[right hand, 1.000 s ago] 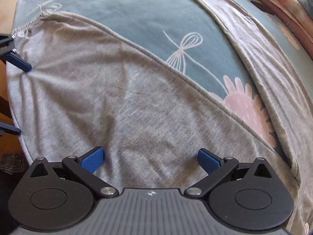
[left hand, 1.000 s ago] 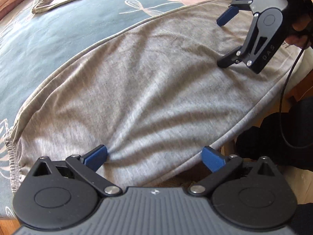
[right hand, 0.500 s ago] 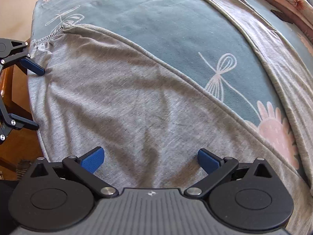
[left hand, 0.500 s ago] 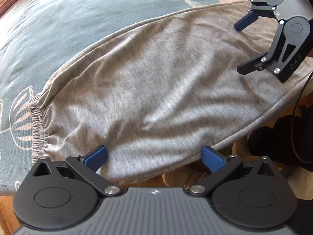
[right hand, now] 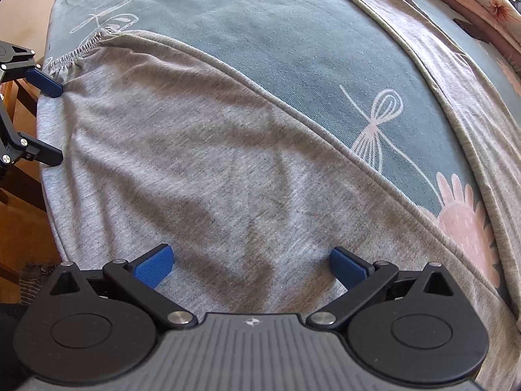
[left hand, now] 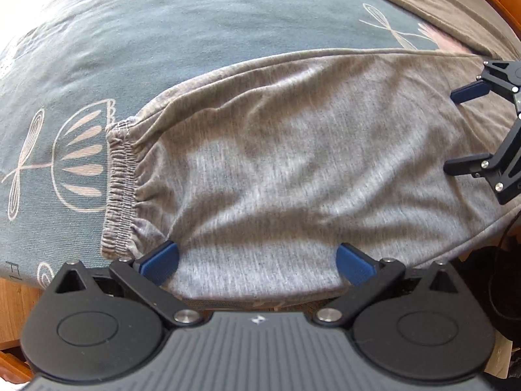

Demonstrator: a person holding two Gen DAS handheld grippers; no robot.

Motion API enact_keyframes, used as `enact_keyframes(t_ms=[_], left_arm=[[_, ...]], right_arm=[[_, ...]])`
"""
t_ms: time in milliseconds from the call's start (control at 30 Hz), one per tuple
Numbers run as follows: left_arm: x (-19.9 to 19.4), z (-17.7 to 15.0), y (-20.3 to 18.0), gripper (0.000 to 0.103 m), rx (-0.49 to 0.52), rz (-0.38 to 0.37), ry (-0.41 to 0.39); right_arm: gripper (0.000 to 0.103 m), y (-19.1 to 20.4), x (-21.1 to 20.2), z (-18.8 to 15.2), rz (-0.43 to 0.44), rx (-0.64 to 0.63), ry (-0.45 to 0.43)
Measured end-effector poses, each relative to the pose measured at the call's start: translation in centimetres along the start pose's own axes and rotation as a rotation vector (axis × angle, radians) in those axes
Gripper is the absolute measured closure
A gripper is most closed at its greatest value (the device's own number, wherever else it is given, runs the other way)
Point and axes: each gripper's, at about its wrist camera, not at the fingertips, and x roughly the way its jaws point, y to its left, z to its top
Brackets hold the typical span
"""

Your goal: Fold clothes

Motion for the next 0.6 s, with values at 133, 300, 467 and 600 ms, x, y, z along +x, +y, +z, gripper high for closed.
enact_keyframes(t_ms=[133,300,467,600], left_arm=[[-1.6,1.7,-0.9,0.001,0.006,-0.003,-0.065],[0.4,5.4,-0.3,0.001,-0.004,-0.060,-0.142],[2.8,7.2,1.3,0.001,-0.040,-0.037,-0.162],[2.9,8.0,1.8,0.001,-0.026,-0.028,-0.182]], right_arm=[[0.000,0.0,0.0,-0.1,-0.003,0.005,-0.007],[0.000,-0.1,-0.1,-0.4,-0.006,0.008,-0.025],[0.000,0.6,0.3,0.9,-0.020,0.042,-0.027],[0.000,0.6,0.4,0.9,-0.024,0.050,-0.039]])
